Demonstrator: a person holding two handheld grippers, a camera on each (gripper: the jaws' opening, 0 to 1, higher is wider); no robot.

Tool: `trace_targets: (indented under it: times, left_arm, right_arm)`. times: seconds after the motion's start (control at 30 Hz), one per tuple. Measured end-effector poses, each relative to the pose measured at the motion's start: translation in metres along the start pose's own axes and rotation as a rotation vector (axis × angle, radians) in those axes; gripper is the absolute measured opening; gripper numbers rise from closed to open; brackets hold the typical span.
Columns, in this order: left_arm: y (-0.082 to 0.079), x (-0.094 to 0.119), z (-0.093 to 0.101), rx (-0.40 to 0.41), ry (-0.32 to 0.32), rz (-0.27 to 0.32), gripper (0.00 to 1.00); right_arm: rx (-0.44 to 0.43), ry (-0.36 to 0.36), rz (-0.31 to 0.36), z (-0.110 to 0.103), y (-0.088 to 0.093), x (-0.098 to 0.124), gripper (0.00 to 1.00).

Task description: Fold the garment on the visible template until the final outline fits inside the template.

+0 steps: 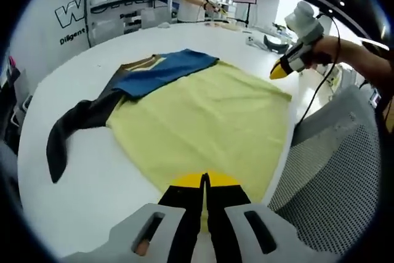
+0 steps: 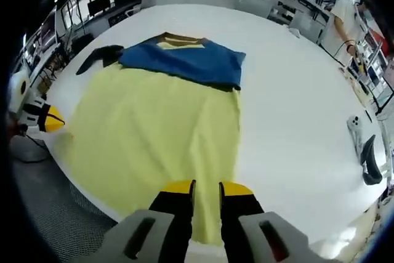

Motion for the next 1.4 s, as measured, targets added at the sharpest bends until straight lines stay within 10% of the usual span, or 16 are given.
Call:
trace_targets:
  times: [0.8, 1.4]
  left_arm:
    - [-0.009, 0.029, -0.057, 0.060, -0.274, 0.188, 0.00]
    - [-0.002, 0.020, -0.113, 0.043, -0.385, 0.106, 0.09]
  right_arm:
    - [0.043, -0.061, 0.210, -0.042, -0.035, -0.004, 0.17]
    - [0.101, -0.127, 0.316, -0.072, -0.055, -0.011, 0.28]
Point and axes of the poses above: the point that each gripper's makers call its tool centre point, and the gripper's own axes: x roughly backward along the fingers, z roughly to its right, y roughly out of its underside, the point moved 9 cm from there along x, roughly backward along the fingers, and after that the axes turned 2 degrees about -x, right-handed, at the moved point
